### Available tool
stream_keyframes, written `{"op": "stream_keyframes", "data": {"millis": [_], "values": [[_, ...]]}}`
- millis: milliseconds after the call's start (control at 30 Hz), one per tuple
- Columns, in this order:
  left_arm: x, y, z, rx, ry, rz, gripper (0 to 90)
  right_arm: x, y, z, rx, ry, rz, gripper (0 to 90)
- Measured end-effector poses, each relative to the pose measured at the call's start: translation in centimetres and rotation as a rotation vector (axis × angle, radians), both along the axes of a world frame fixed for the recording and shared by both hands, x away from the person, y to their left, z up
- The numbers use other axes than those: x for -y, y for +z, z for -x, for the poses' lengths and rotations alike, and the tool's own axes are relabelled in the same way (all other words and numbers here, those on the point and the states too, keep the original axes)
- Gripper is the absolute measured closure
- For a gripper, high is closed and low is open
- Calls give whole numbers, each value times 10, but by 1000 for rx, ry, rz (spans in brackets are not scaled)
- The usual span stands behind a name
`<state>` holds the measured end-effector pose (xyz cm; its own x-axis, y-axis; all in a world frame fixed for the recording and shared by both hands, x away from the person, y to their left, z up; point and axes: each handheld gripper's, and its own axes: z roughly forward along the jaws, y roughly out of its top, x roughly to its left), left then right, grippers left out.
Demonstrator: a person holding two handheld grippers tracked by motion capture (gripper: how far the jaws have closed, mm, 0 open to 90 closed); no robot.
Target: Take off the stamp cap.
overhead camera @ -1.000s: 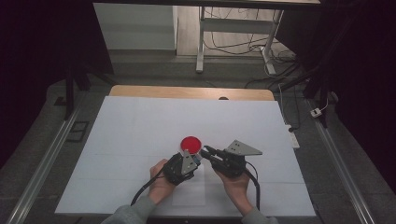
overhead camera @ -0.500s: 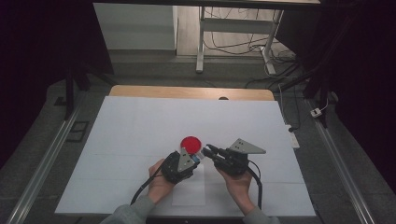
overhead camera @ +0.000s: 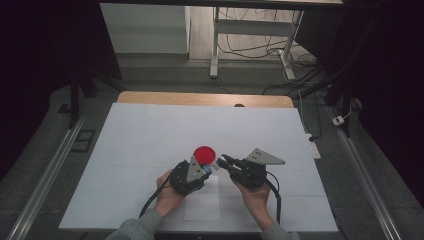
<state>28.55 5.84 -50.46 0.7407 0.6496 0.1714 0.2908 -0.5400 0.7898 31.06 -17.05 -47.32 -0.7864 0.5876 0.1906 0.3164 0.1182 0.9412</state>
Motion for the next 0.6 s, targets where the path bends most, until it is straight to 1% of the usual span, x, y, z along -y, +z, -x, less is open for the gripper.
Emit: {"op": "stream_keyframes", "data": {"millis": [33, 100, 267, 400, 567, 600], "values": [[-2, 0, 0, -2, 3, 7, 659, 0, 0, 0, 0, -2, 0, 758], [-5, 1, 1, -5, 4, 7, 660, 2, 1, 0, 1, -4, -2, 758], [-17, 4, 4, -13, 5, 30, 659, 4, 1, -1, 3, -10, -1, 758], [-30, 6, 9, -19, 10, 50, 659, 6, 2, -1, 4, -14, 2, 758], [-48, 10, 14, -26, 29, 74, 658, 8, 2, -2, 6, -11, 14, 758], [-51, 10, 15, -24, 34, 74, 658, 8, 2, -2, 8, -10, 14, 758]]}}
